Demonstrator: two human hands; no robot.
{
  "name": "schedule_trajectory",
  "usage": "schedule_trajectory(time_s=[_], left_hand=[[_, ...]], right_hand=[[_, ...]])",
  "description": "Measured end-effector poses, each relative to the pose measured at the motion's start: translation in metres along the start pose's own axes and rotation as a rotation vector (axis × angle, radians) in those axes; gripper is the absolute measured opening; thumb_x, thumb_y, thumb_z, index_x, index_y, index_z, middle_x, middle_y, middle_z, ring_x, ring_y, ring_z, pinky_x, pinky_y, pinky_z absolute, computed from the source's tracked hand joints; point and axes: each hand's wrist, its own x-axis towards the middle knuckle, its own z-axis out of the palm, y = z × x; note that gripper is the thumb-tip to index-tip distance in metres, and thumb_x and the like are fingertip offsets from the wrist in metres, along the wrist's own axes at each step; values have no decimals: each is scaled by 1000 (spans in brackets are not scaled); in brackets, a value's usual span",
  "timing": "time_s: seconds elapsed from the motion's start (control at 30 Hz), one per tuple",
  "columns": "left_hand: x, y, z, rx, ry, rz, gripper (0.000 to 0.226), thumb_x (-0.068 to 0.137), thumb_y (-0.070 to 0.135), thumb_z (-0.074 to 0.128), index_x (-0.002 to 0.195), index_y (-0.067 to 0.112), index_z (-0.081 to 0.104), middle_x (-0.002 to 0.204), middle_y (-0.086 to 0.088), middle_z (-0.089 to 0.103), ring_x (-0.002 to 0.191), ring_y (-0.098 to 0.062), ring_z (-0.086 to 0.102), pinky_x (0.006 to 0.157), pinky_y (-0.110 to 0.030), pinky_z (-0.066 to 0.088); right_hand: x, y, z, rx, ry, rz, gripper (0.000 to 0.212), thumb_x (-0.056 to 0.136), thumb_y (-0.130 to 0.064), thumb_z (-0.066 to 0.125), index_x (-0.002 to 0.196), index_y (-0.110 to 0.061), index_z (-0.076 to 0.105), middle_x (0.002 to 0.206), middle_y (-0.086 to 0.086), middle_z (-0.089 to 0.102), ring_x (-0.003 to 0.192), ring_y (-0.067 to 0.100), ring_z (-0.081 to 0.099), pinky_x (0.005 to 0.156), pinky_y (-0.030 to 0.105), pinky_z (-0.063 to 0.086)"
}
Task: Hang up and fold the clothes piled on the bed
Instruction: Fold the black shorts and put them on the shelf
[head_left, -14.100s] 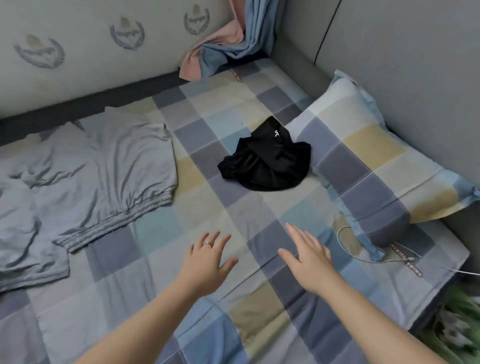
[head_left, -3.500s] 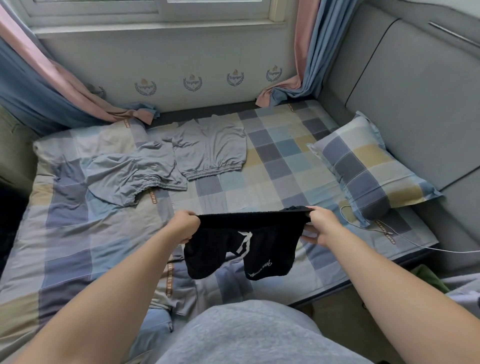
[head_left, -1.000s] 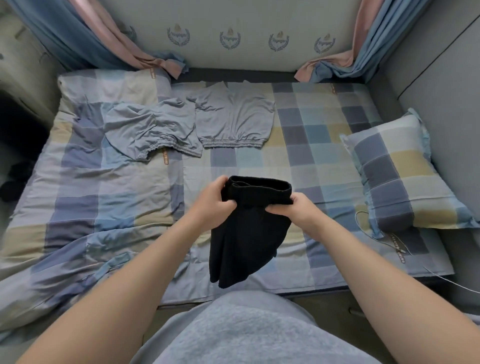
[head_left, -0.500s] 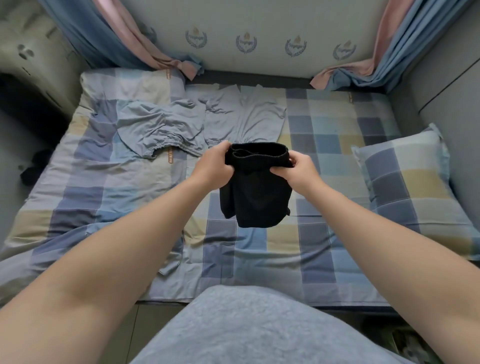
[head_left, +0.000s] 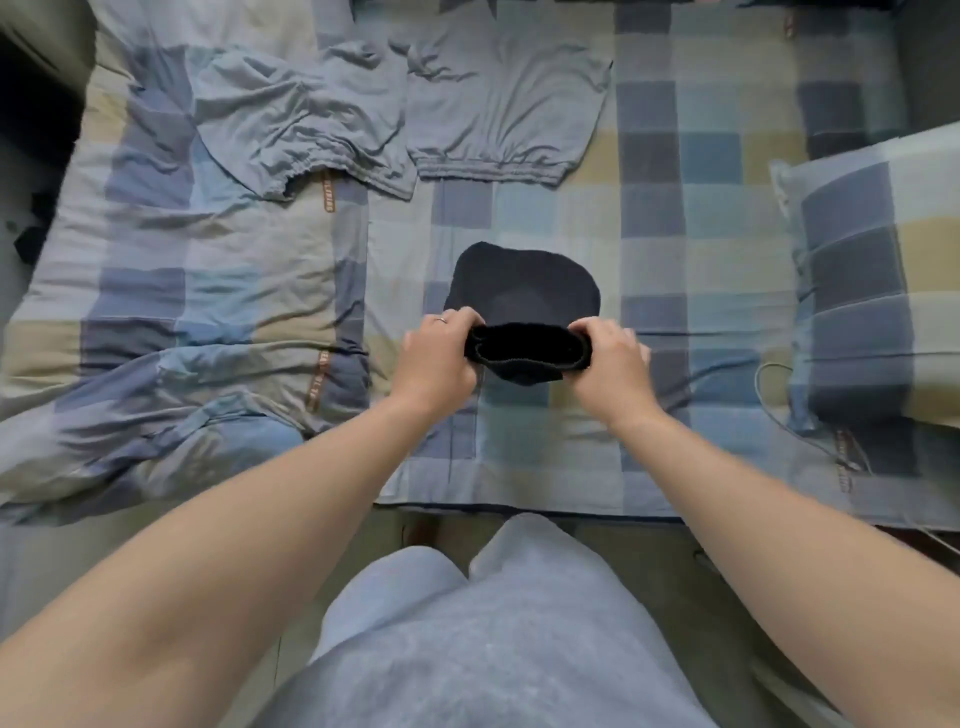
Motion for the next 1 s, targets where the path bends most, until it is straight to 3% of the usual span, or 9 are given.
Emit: schedule_trajectory(time_s=[0.13, 0.27, 0.4, 0.53, 0.63, 0.77, 0.9, 1.0], left_hand=[[-38, -49, 91, 50, -207, -76, 32, 81, 3, 55, 108, 20, 55, 104, -3, 59, 103, -32, 52, 76, -39, 35], [-92, -113, 190, 93, -433, -150, 37, 79, 3, 53, 111, 21, 54, 107, -3, 59, 102, -33, 52, 82, -43, 41], [-156, -162, 273, 125, -628, -222, 39, 81, 7, 53, 116, 24, 55, 109, 1, 58, 103, -29, 52, 77, -37, 33], [-204, -181, 314, 107, -848, -313, 36, 80, 11, 51, 111, 30, 52, 114, 2, 58, 105, -28, 53, 81, -38, 35], [-218, -176, 311, 79, -974, -389, 29, 77, 10, 44, 94, 34, 46, 103, 6, 59, 98, -25, 55, 84, -40, 43], [-202, -159, 289, 30, -950, -427, 26, 79, 7, 44, 98, 25, 46, 99, 3, 59, 95, -27, 55, 77, -39, 44], [-148, -150, 271, -33, -845, -439, 24, 80, 5, 46, 95, 24, 46, 101, -1, 60, 95, -28, 57, 77, -40, 50], [-103, -150, 270, -75, -746, -436, 22, 82, 7, 48, 84, 29, 43, 90, 2, 57, 88, -26, 55, 66, -33, 41]], right_hand=[[-41, 59, 99, -92, -234, 121, 25, 89, -15, 61, 113, -20, 59, 113, 5, 58, 112, 32, 49, 90, 40, 32], [-88, 116, 201, -163, -461, 166, 21, 90, -18, 62, 109, -22, 56, 109, 4, 55, 107, 31, 50, 85, 39, 32], [-147, 162, 282, -181, -643, 208, 28, 90, -14, 59, 116, -22, 55, 113, 2, 55, 109, 28, 50, 83, 36, 30], [-199, 183, 320, -130, -797, 306, 16, 92, -20, 58, 107, -25, 53, 103, -2, 51, 105, 26, 53, 81, 36, 31], [-217, 183, 318, -63, -872, 373, 12, 93, -25, 59, 91, -27, 48, 96, -3, 52, 97, 26, 56, 80, 38, 37], [-211, 174, 290, 63, -817, 427, 14, 90, -23, 65, 86, -22, 52, 97, 3, 62, 92, 27, 59, 81, 41, 51], [-168, 173, 268, 195, -688, 467, 22, 86, -24, 71, 79, -27, 50, 81, -12, 59, 78, 13, 55, 59, 23, 39], [-121, 175, 261, 233, -607, 468, 18, 86, -27, 72, 82, -26, 54, 81, -12, 59, 79, 12, 56, 60, 27, 39]])
